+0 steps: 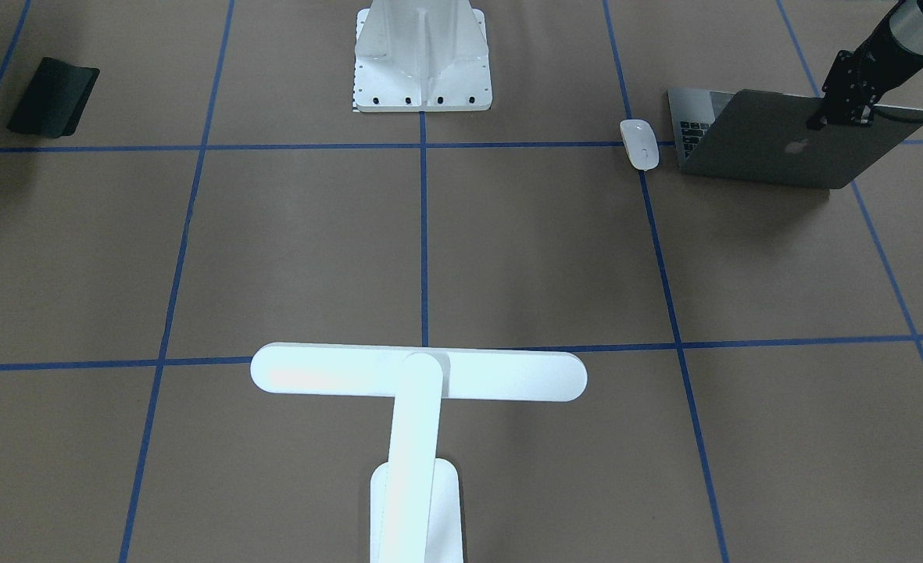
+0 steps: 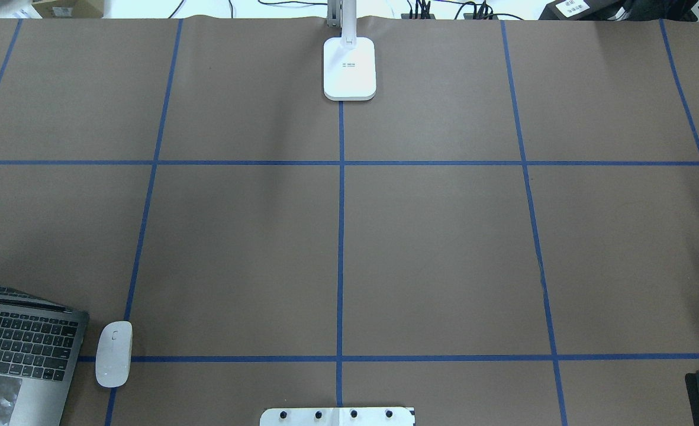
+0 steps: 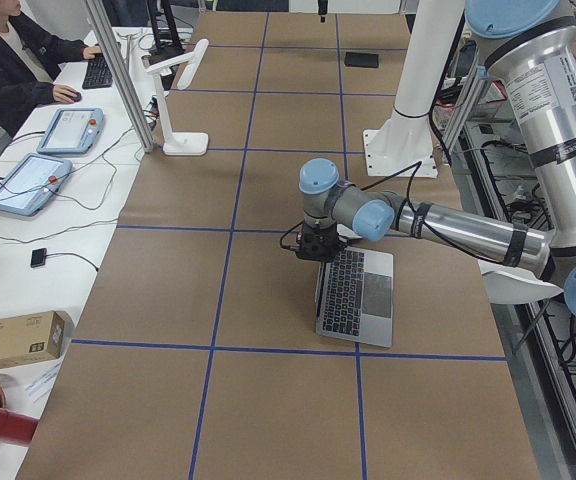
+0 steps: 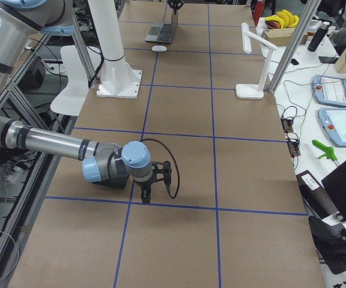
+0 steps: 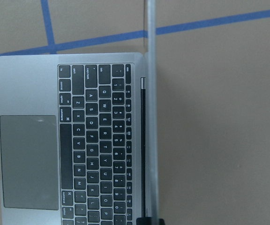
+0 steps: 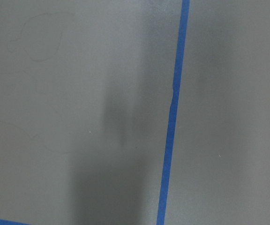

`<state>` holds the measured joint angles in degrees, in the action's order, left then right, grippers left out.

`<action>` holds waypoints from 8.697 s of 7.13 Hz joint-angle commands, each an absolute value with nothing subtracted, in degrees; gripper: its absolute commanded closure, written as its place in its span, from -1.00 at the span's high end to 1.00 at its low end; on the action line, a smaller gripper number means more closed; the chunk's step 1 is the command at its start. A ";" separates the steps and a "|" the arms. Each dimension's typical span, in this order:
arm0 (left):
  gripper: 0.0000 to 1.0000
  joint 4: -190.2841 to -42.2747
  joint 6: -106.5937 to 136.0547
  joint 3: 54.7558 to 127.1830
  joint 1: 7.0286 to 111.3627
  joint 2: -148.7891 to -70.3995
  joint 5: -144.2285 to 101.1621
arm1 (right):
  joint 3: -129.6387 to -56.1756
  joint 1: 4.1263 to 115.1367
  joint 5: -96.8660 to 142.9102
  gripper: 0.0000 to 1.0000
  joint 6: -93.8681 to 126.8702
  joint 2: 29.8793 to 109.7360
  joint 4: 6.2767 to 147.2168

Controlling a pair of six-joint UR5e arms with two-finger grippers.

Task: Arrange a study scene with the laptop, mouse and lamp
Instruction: 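Drag the grey laptop by its screen away from the table edge, then slide the laptop with the left gripper toward the white lamp base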

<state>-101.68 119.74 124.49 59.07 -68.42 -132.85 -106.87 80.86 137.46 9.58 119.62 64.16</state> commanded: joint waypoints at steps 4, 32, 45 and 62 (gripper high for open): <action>-1.00 -92.09 114.48 128.91 56.25 -69.34 -133.07 | -106.88 80.86 137.90 1.00 9.58 119.62 64.16; -1.00 -44.91 114.34 129.21 51.51 -117.50 -133.07 | -107.31 80.95 139.13 1.00 9.76 120.50 64.25; -1.00 -57.62 130.50 112.52 46.76 -131.84 -134.03 | -107.23 80.86 139.13 1.00 10.90 120.41 64.60; -1.00 -85.85 147.21 88.88 45.18 -142.20 -120.60 | -106.70 80.86 139.31 1.00 11.16 120.23 65.04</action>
<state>-83.28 146.49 91.01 45.28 -141.40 -122.16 -106.74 80.86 139.31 11.16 120.24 65.04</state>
